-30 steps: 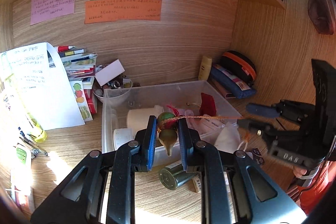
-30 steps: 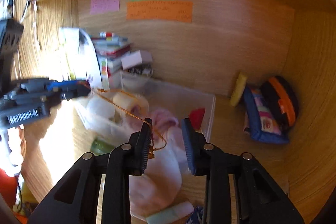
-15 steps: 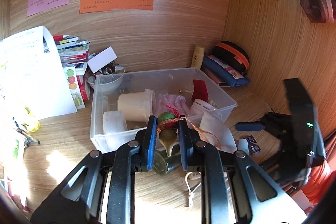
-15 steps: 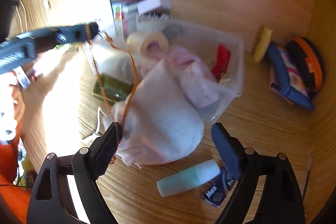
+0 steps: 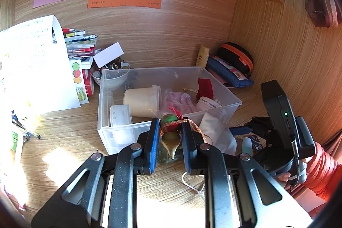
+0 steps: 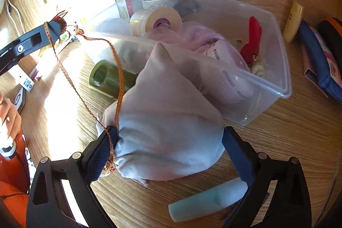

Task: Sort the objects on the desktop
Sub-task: 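Lift and carry the white pouch and beaded cord over the clear box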

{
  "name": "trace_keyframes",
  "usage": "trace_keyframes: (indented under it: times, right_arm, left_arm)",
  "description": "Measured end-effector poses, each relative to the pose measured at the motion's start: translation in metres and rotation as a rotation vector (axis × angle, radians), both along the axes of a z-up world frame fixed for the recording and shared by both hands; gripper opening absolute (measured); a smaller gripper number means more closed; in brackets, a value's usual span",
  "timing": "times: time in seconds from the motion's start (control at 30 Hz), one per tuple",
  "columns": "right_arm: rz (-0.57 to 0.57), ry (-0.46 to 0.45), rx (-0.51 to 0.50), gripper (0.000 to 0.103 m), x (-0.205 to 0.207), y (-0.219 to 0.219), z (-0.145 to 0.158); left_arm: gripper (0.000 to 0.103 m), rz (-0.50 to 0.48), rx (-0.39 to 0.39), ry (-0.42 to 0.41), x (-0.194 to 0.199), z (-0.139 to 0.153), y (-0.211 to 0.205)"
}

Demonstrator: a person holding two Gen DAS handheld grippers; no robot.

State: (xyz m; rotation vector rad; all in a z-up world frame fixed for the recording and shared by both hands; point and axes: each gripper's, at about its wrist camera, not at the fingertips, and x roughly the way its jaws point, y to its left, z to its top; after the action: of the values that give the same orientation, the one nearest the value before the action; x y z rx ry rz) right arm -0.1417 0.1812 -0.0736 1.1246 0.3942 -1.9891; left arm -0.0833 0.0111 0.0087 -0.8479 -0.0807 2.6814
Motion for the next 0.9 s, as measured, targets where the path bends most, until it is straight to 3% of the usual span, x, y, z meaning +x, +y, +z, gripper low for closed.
trace_keyframes:
  times: [0.07, 0.2, 0.27, 0.47, 0.63, 0.8, 0.9]
  right_arm:
    - [0.009, -0.016, -0.011, 0.079, 0.0, 0.0, 0.002]
    - [-0.014, -0.032, -0.031, 0.064, 0.002, 0.004, 0.005]
    - [-0.038, -0.023, -0.049, 0.044, 0.004, 0.01, 0.007]
    - [-0.083, -0.033, -0.092, 0.036, 0.009, 0.024, 0.009]
    - [-0.104, 0.029, -0.12, 0.033, 0.018, 0.034, 0.024]
    - [-0.11, 0.087, -0.129, 0.033, 0.028, 0.04, 0.037]
    - [-0.115, 0.112, -0.138, 0.033, 0.034, 0.043, 0.042]
  left_arm:
    - [0.019, 0.001, 0.004, -0.002, 0.0, 0.0, 0.0]
    - [0.019, 0.0, 0.005, 0.001, 0.004, 0.0, 0.0]
    - [0.019, 0.003, 0.003, 0.003, 0.006, 0.001, 0.001]
    - [0.019, 0.012, 0.0, 0.021, 0.013, 0.006, 0.002]
    - [0.019, 0.016, -0.018, 0.023, 0.019, 0.005, 0.005]
    - [0.02, -0.049, 0.001, -0.043, 0.028, -0.004, 0.003]
    - [0.03, -0.105, -0.021, -0.082, 0.039, -0.014, 0.011]
